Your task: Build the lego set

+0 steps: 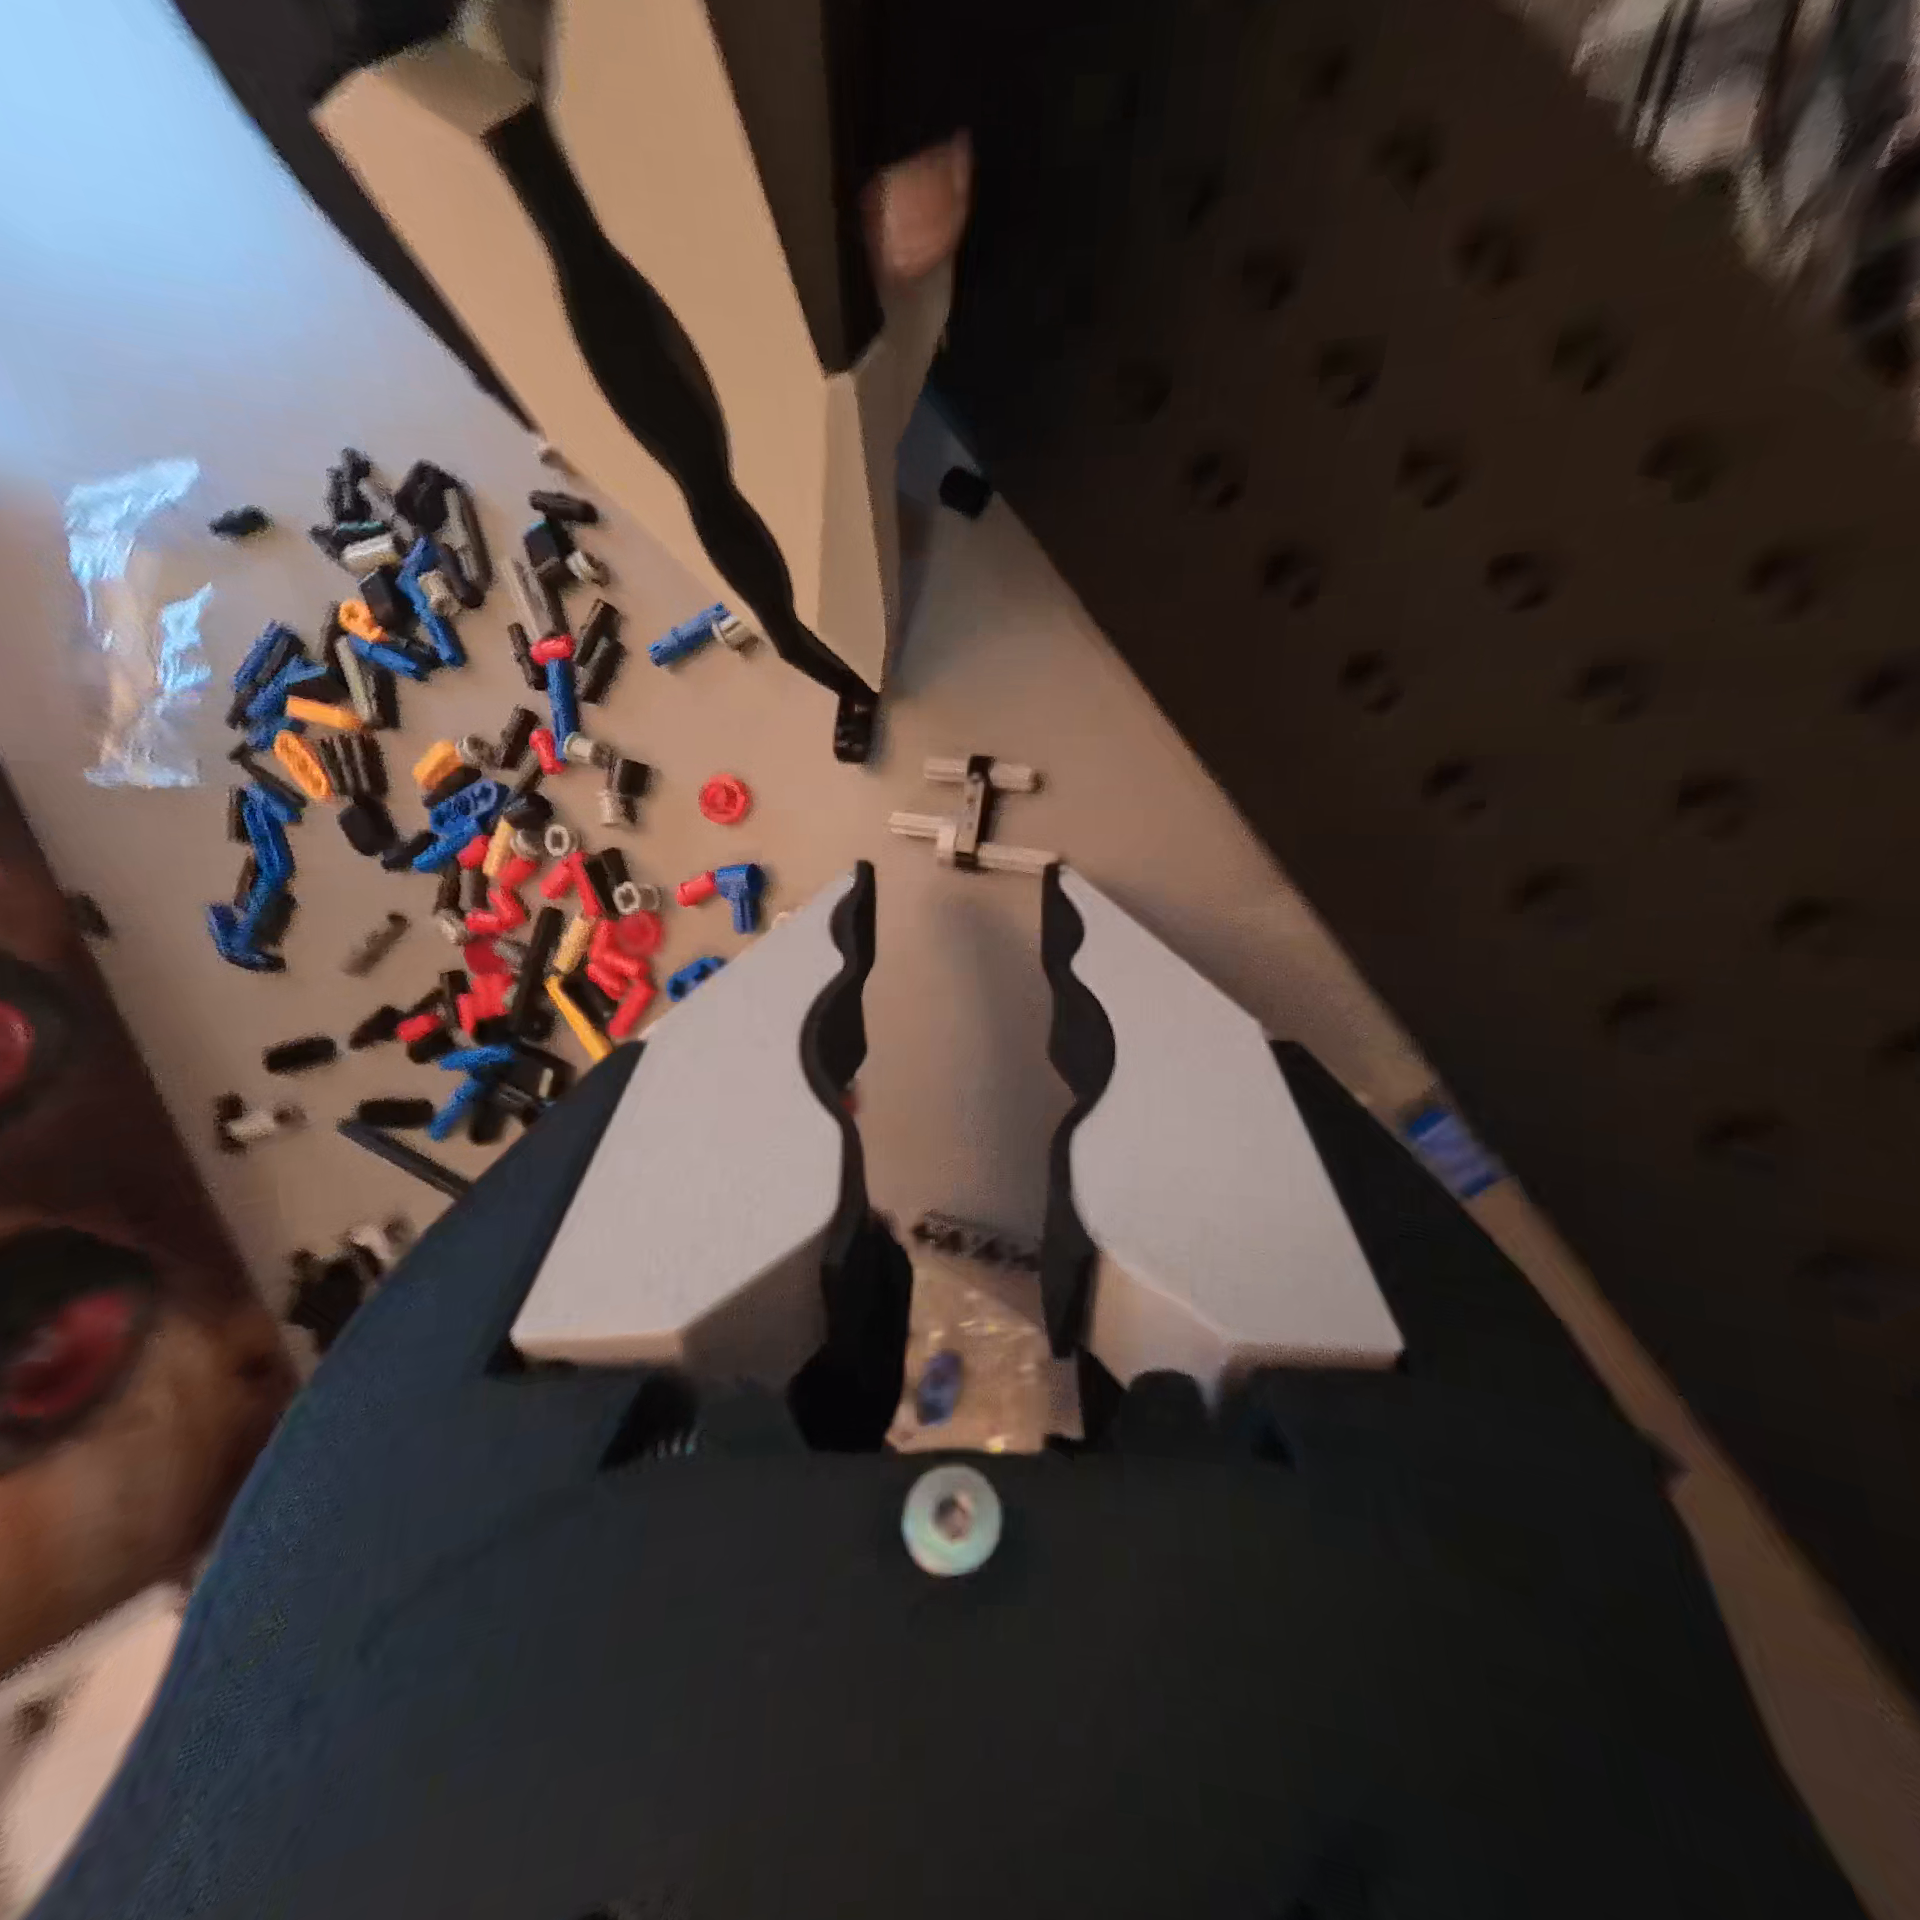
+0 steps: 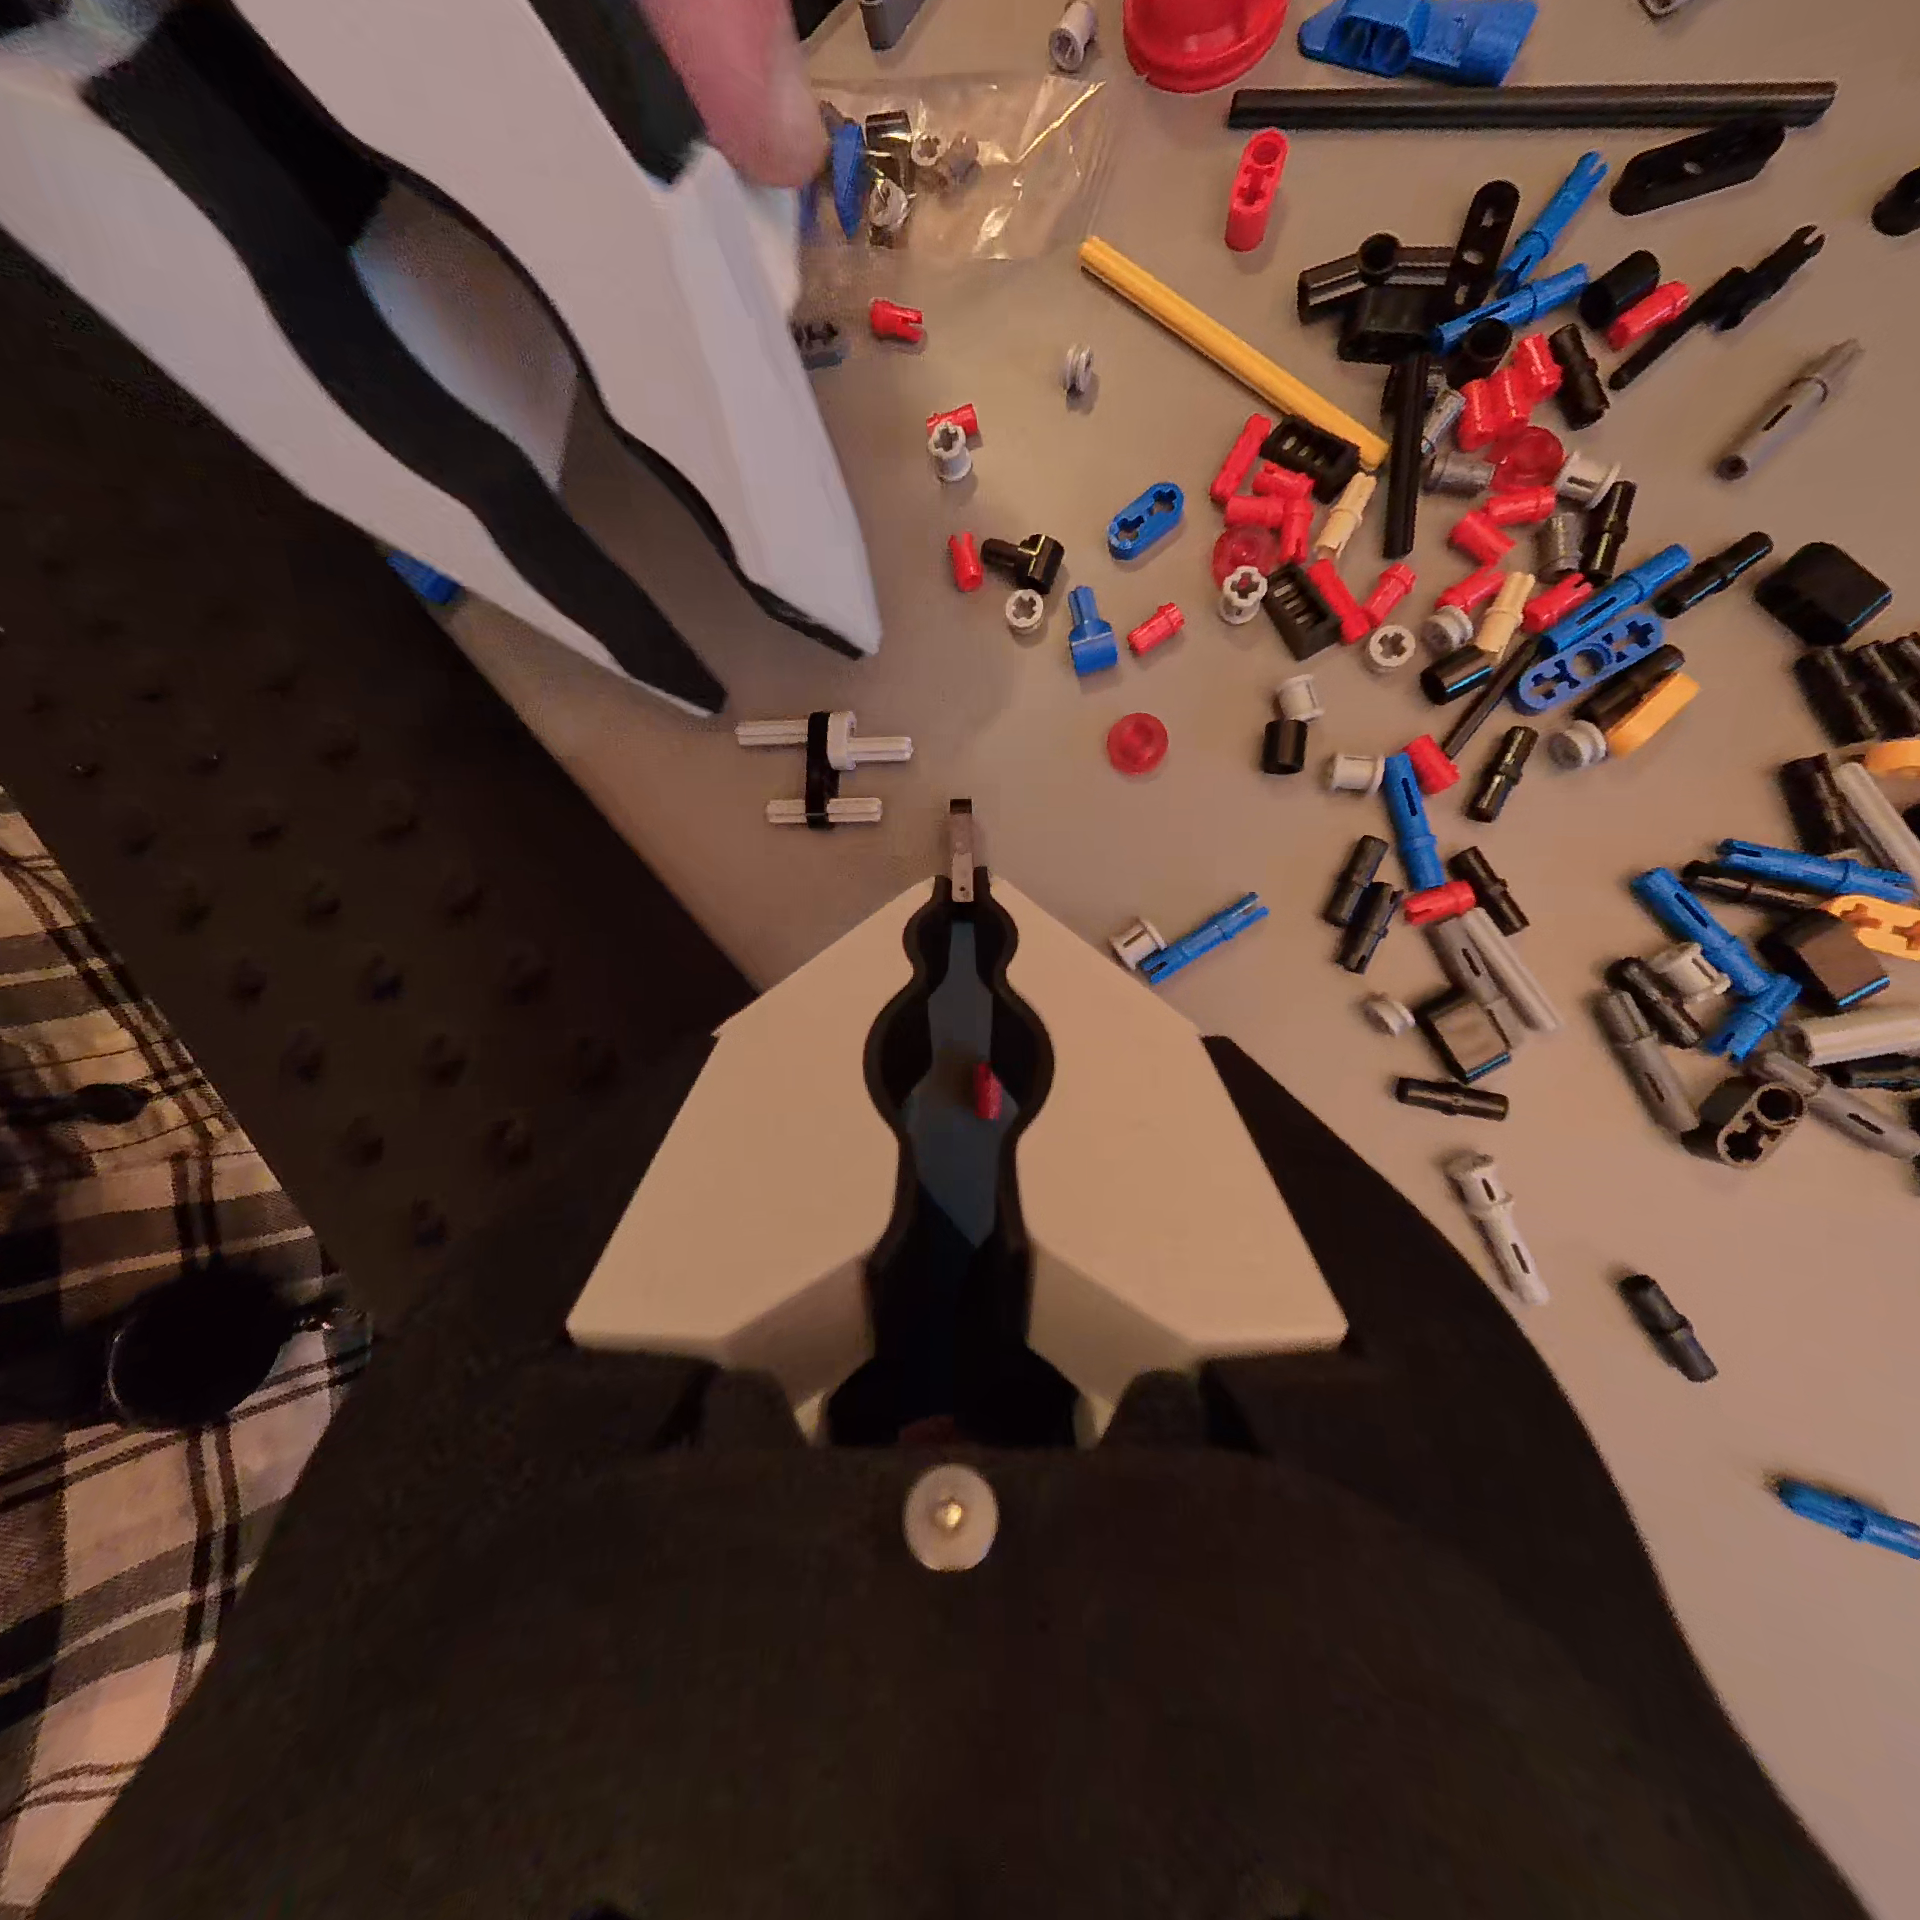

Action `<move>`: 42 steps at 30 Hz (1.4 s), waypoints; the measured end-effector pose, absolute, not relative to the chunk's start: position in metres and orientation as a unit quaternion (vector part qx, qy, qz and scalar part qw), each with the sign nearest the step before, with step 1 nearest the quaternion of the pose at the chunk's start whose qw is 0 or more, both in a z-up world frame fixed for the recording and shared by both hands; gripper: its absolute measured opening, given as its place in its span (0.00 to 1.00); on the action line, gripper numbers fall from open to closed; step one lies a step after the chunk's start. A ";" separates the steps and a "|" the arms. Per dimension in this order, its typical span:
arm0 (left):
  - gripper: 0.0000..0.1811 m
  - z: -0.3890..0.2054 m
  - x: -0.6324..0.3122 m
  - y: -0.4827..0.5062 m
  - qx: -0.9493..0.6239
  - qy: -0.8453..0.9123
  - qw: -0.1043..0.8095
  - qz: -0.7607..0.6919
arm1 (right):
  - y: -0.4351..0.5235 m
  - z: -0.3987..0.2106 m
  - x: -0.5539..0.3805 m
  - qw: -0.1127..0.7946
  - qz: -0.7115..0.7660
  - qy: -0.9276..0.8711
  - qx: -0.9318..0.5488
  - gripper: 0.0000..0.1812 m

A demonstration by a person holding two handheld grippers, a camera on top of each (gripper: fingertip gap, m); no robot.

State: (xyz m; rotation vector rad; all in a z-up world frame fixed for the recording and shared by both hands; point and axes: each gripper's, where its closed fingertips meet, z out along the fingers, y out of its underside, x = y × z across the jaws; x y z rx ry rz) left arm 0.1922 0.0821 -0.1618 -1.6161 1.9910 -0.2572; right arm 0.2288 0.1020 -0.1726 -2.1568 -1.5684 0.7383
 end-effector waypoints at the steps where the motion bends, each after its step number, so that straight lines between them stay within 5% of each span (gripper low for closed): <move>1: 0.18 -0.168 0.189 0.084 -0.578 0.770 0.259 -0.077 | 0.102 -0.173 0.229 0.187 0.263 -0.557 -0.765 0.02; 5: 0.23 -0.168 0.184 0.092 -0.518 0.828 0.211 -0.042 | 0.101 -0.173 0.229 0.189 0.266 -0.558 -0.763 0.02; 15: 0.13 -0.174 0.204 0.082 -0.456 0.870 0.172 -0.080 | 0.103 -0.171 0.230 0.193 0.279 -0.555 -0.760 0.02; 30: 0.07 -0.175 0.195 0.100 -0.756 0.596 0.260 -0.075 | 0.111 -0.171 0.229 0.195 0.270 -0.550 -0.765 0.02; 36: 0.17 -0.173 0.197 0.091 -0.775 0.562 0.272 -0.099 | 0.108 -0.174 0.223 0.194 0.249 -0.562 -0.765 0.01; 42: 0.14 -0.175 0.200 0.078 -0.775 0.565 0.250 -0.129 | 0.106 -0.174 0.222 0.191 0.244 -0.561 -0.768 0.02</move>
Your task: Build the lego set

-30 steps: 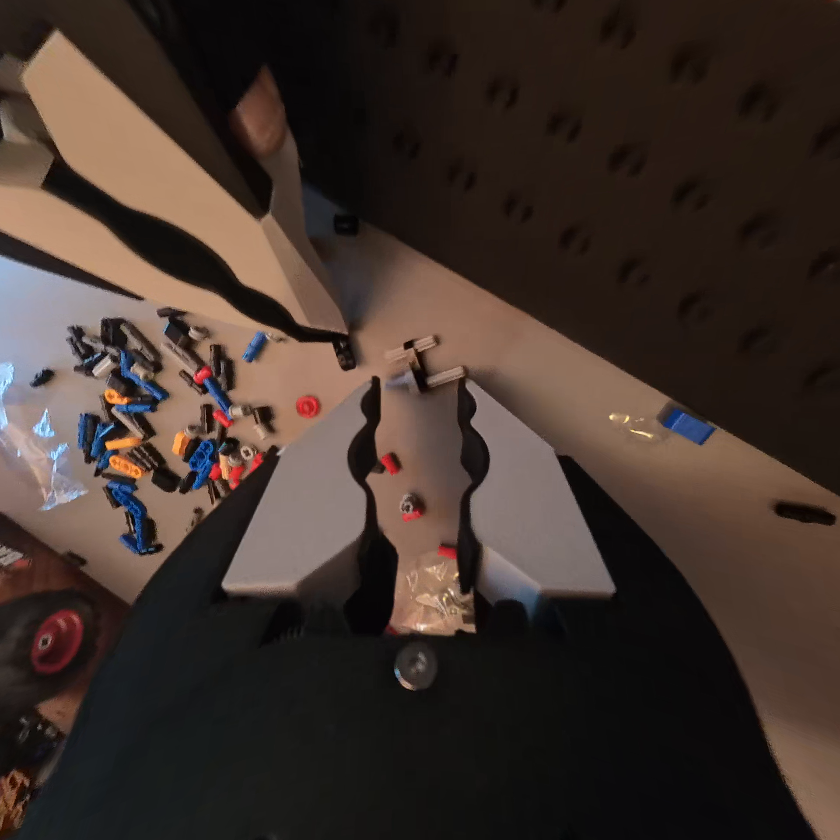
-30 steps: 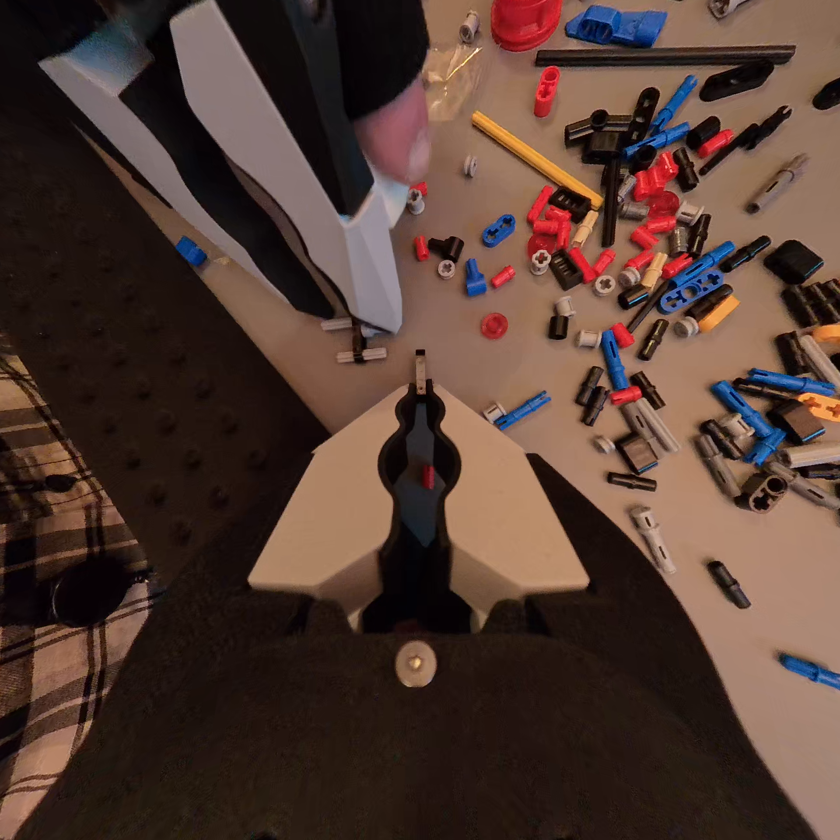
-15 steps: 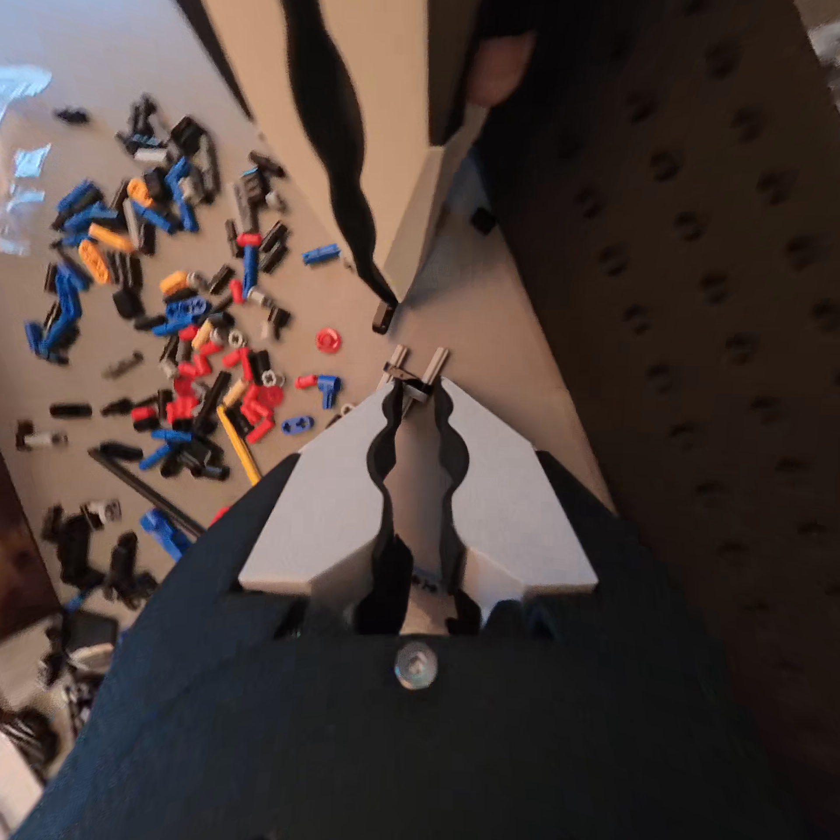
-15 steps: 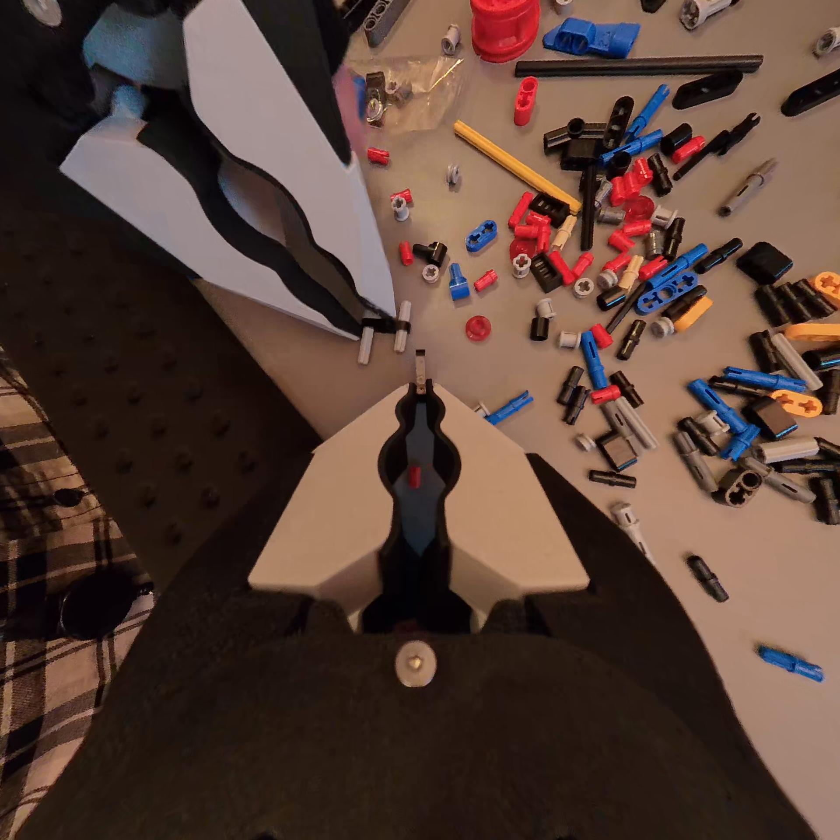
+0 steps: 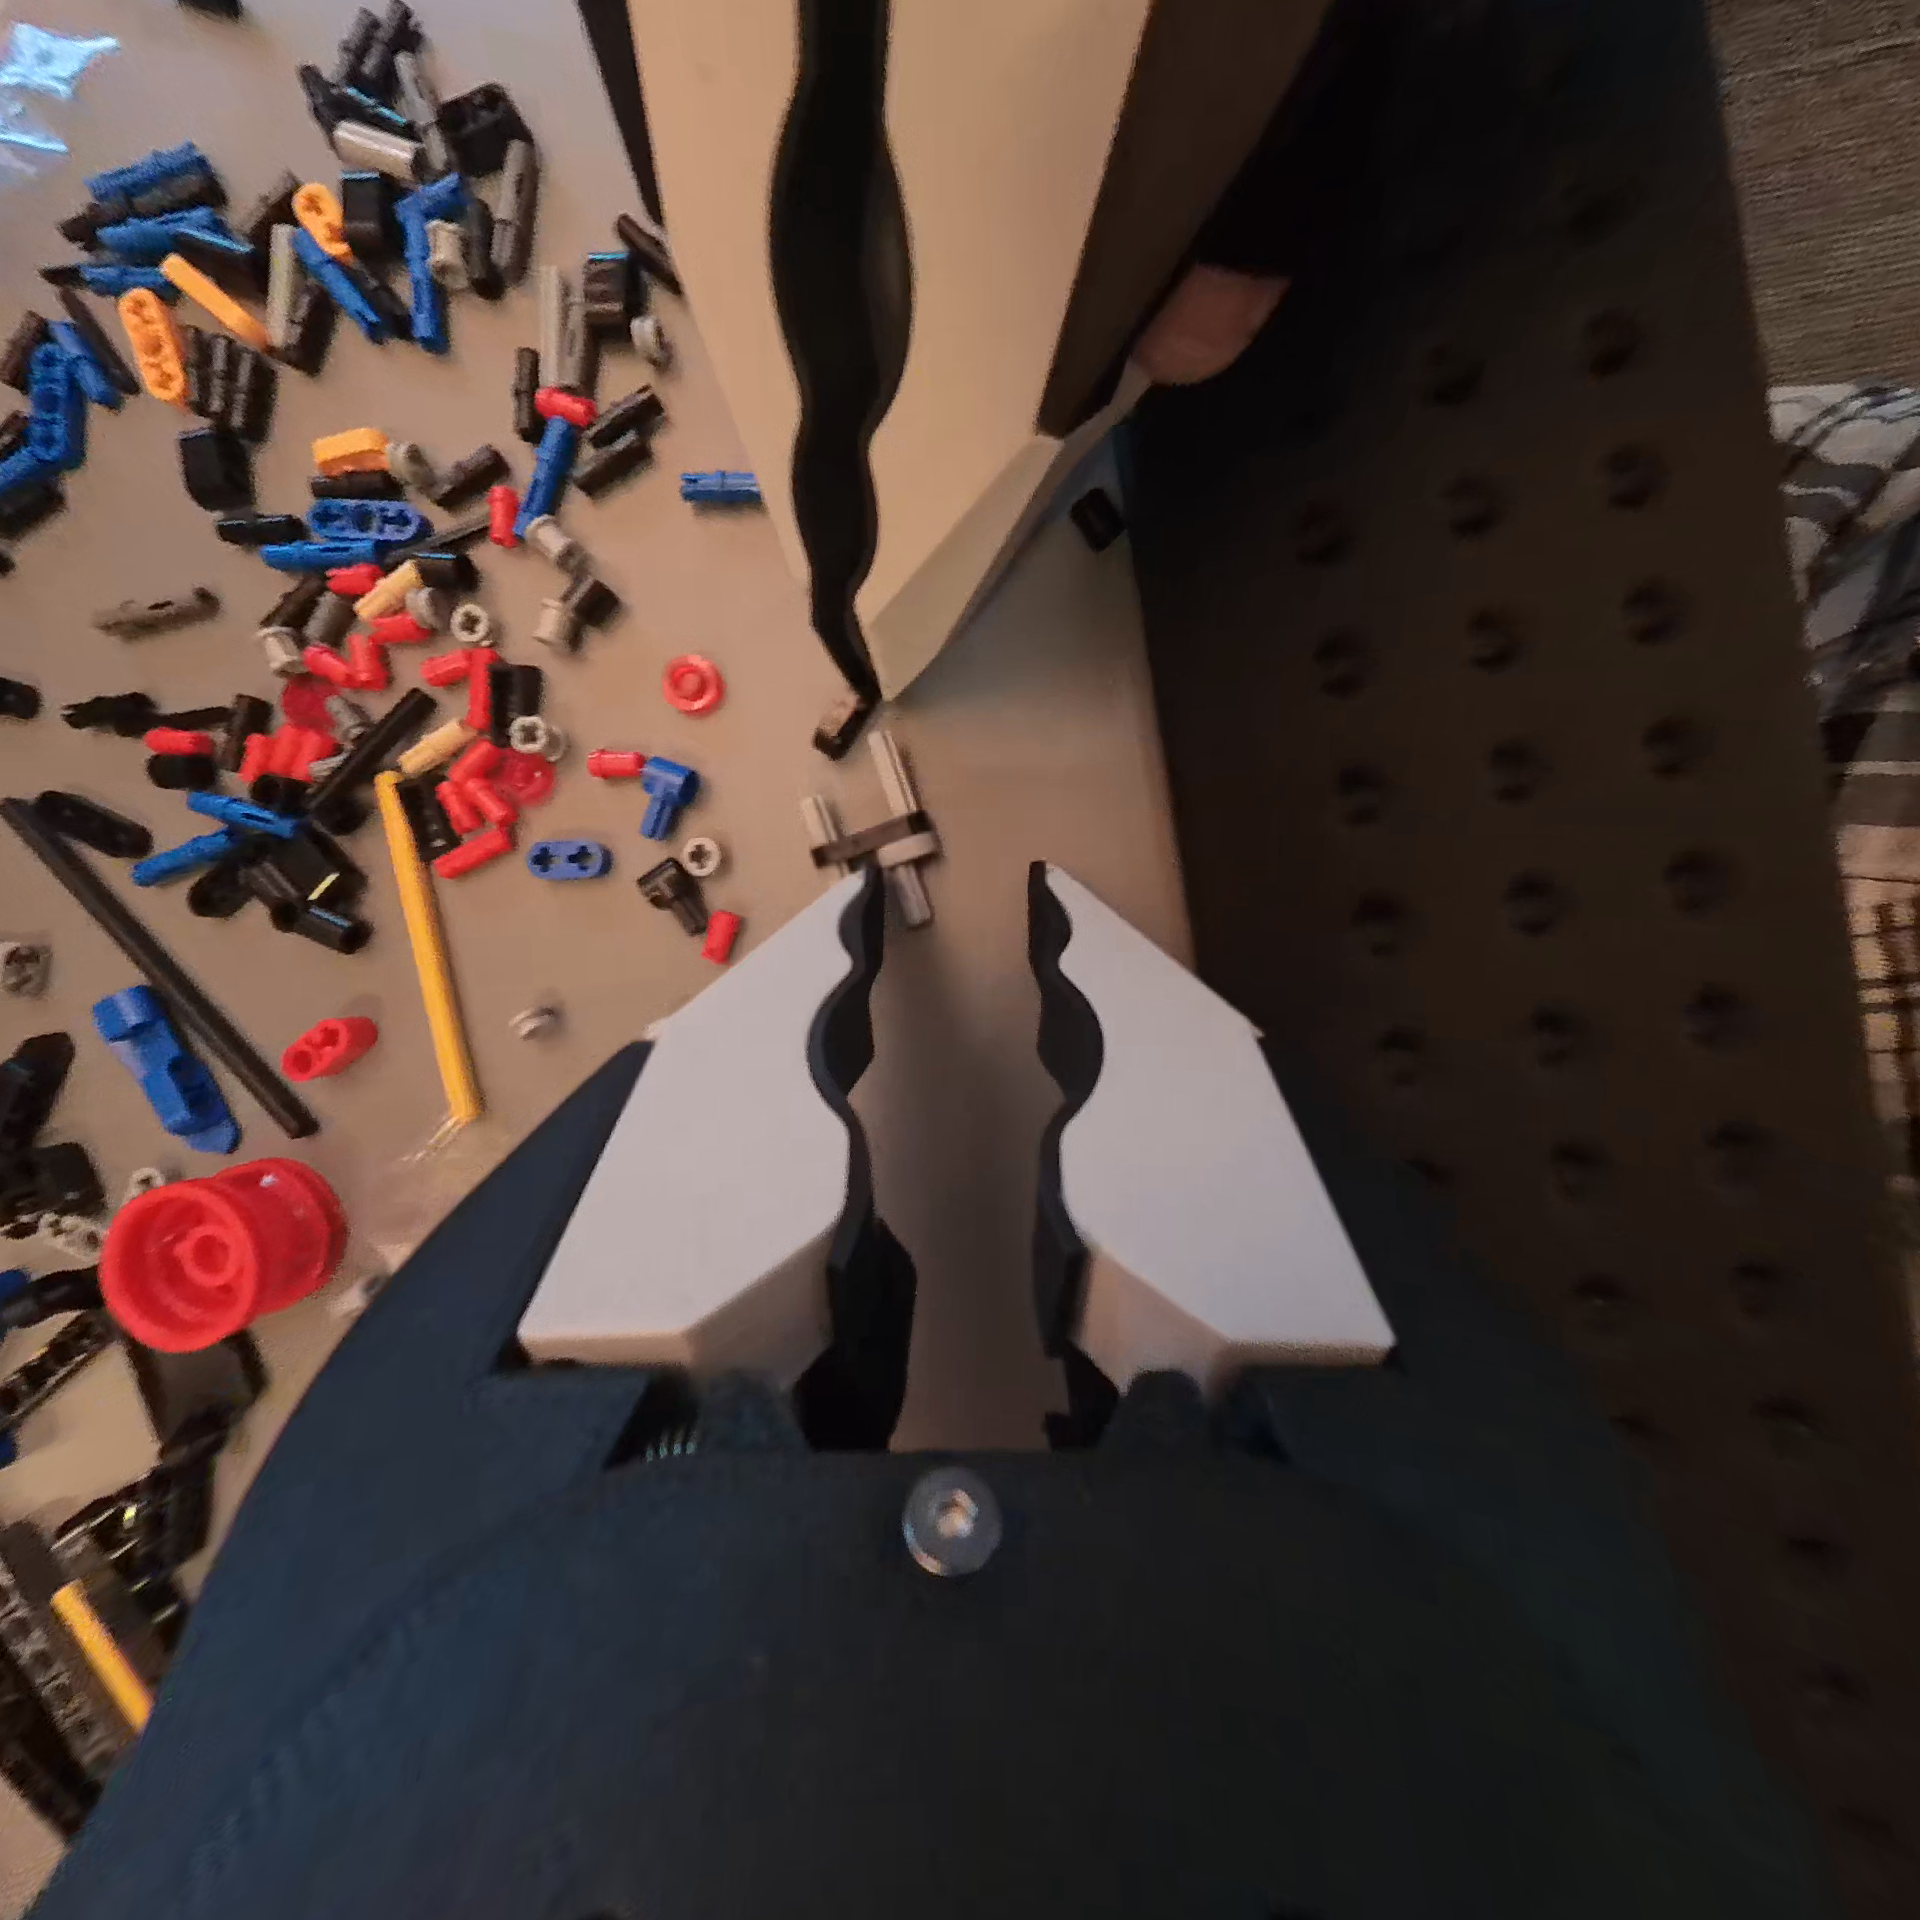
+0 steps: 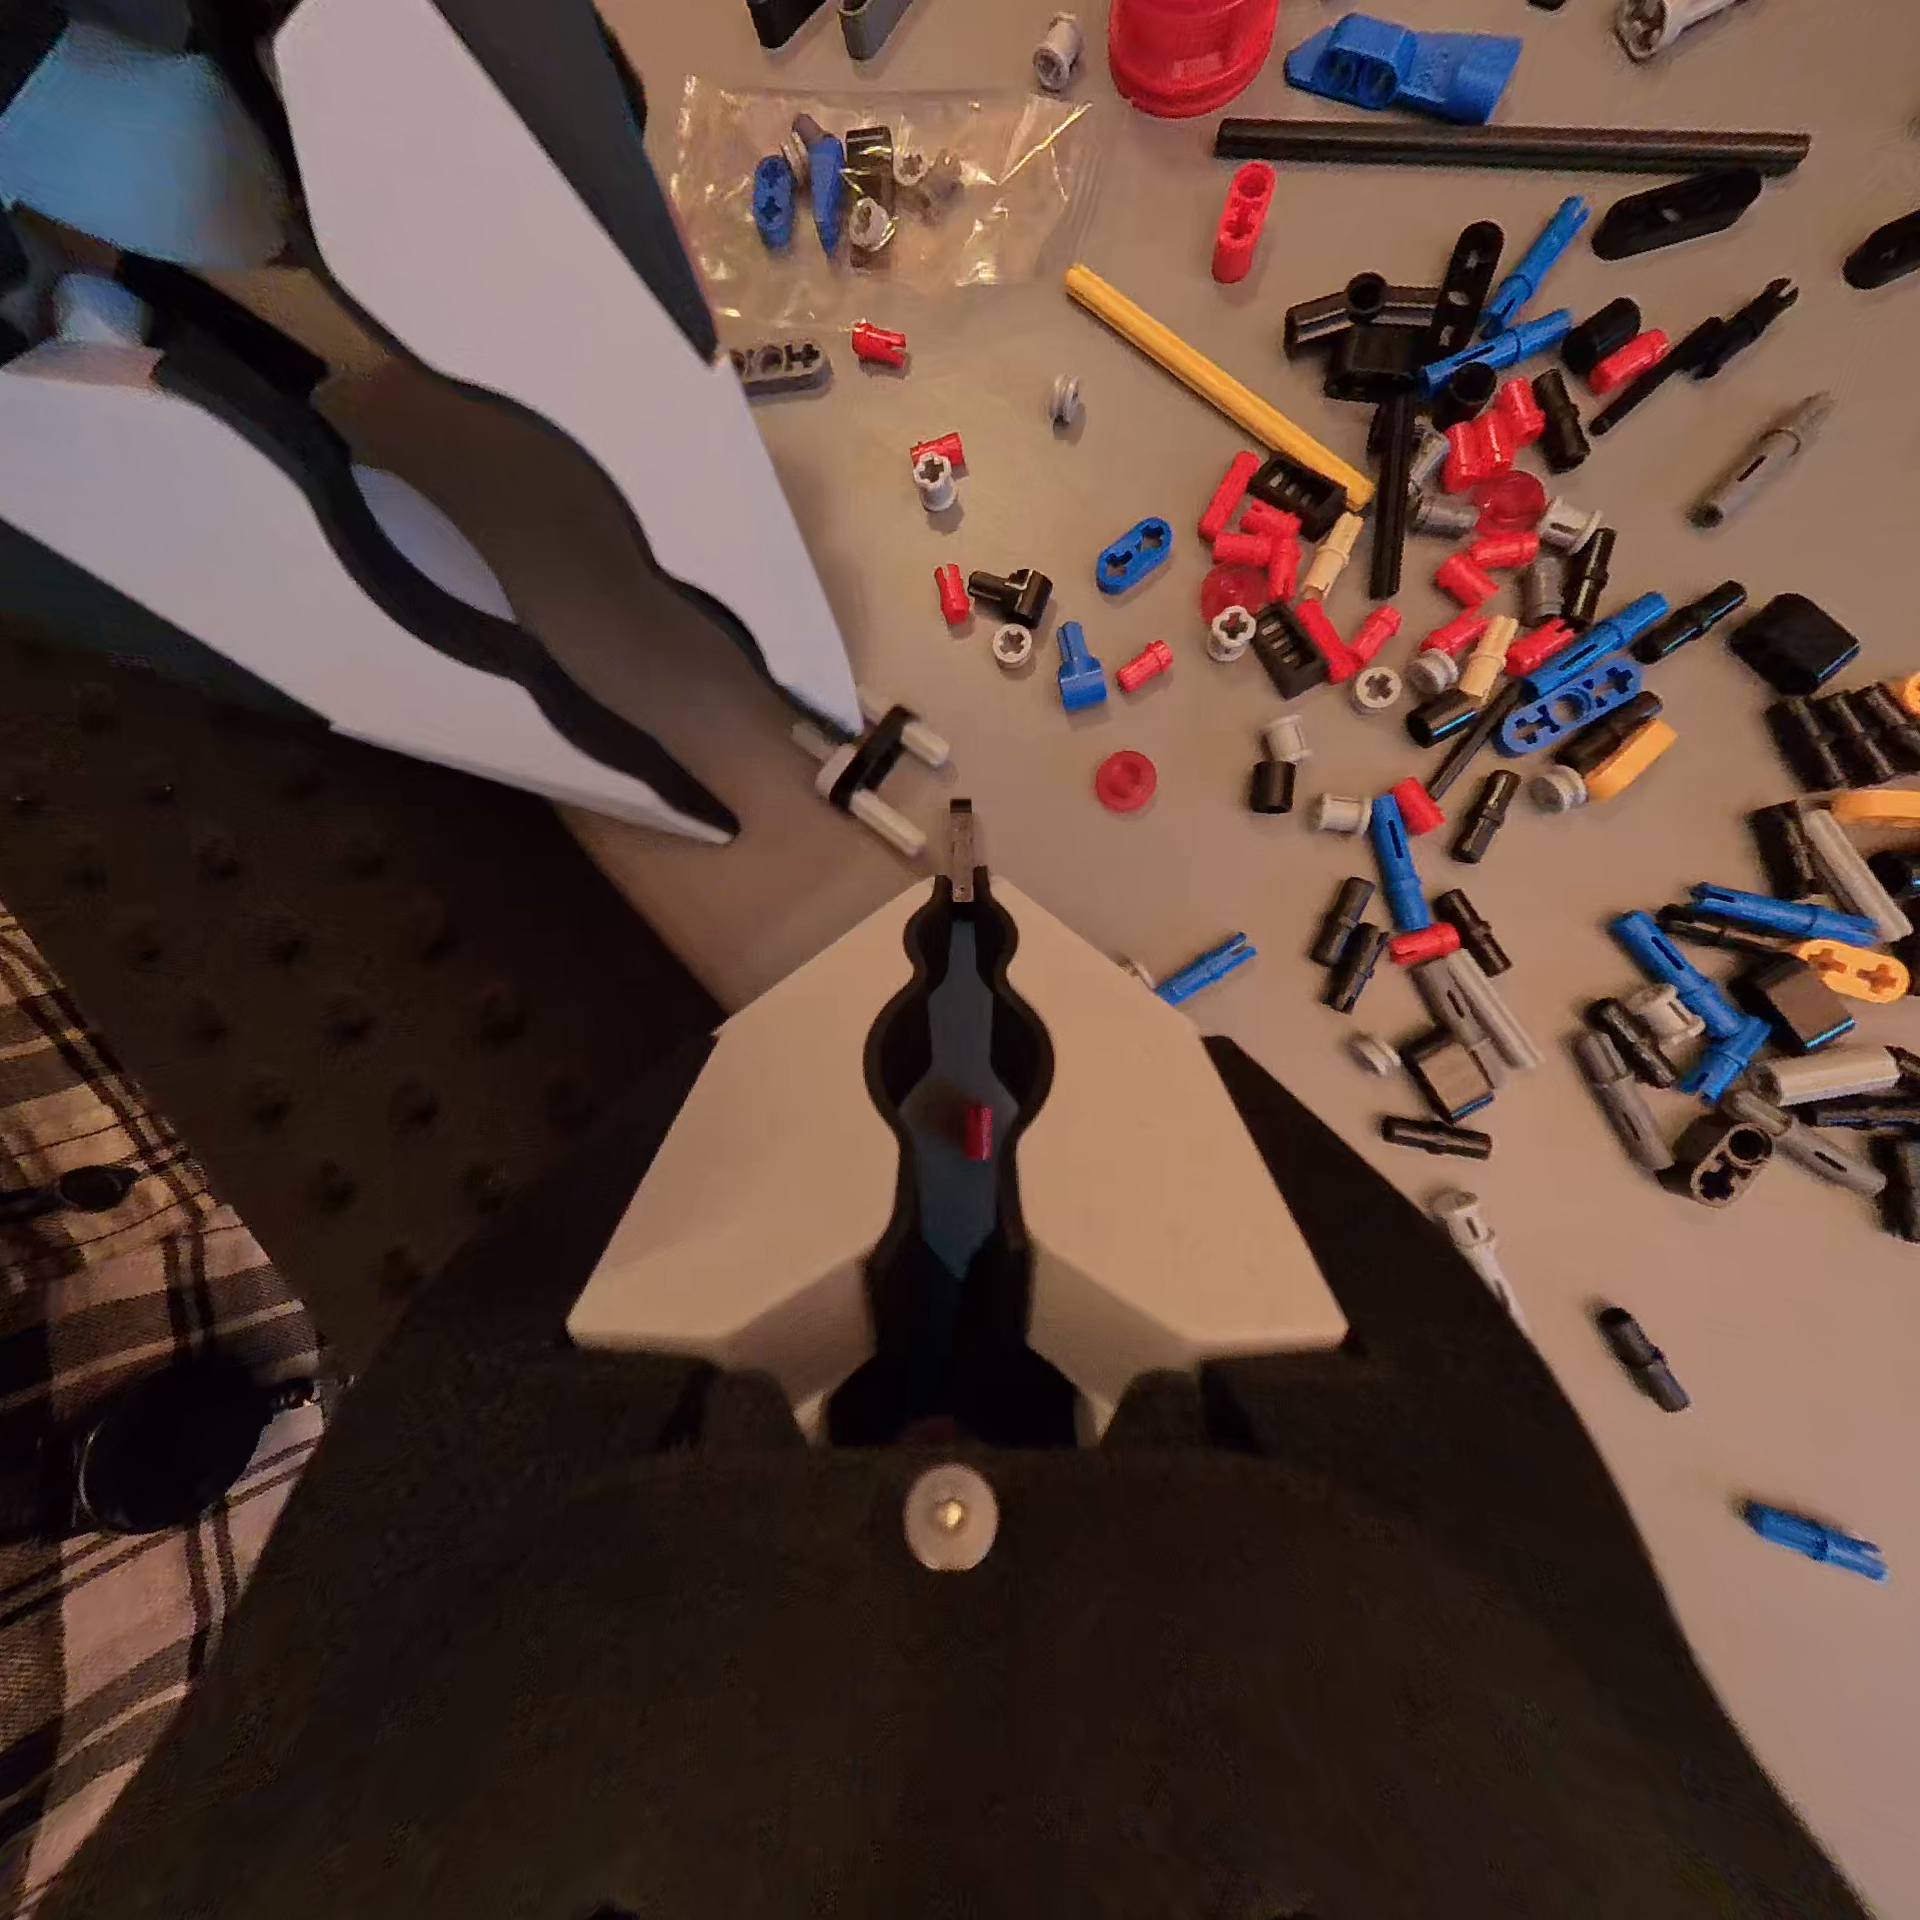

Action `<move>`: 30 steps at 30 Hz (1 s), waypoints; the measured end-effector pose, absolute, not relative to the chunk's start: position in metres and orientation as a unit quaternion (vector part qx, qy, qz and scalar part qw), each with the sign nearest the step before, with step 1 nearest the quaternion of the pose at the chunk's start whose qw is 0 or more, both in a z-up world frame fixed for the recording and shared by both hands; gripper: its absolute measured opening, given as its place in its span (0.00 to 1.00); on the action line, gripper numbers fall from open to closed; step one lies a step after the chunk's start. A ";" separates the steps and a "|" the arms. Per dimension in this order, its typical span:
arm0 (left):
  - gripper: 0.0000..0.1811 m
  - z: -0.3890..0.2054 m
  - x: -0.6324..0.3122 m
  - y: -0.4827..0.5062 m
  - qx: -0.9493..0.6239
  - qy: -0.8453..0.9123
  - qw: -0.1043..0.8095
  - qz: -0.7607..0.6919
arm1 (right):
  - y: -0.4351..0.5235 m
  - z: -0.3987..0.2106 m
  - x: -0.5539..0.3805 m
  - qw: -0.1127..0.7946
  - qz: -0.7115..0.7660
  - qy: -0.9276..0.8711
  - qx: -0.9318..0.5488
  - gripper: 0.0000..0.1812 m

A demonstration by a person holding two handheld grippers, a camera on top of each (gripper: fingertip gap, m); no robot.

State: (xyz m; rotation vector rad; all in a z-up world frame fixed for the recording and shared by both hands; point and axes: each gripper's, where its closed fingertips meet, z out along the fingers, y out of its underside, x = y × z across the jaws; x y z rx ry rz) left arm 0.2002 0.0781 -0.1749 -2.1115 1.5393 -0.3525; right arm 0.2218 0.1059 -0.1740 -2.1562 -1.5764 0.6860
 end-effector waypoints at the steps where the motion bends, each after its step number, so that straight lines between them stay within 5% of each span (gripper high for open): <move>1: 0.15 -0.175 0.202 0.074 -0.774 0.567 0.247 -0.138 | 0.105 -0.174 0.222 0.190 0.246 -0.561 -0.768 0.02; 11: 0.20 -0.171 0.200 0.095 -0.739 0.591 0.312 -0.083 | 0.104 -0.174 0.220 0.186 0.251 -0.554 -0.772 0.02; 15: 0.12 -0.173 0.205 0.094 -0.746 0.584 0.304 -0.101 | 0.104 -0.174 0.219 0.188 0.250 -0.551 -0.773 0.02; 30: 0.12 -0.173 0.203 0.098 -0.758 0.562 0.318 -0.093 | 0.100 -0.174 0.217 0.184 0.266 -0.547 -0.772 0.06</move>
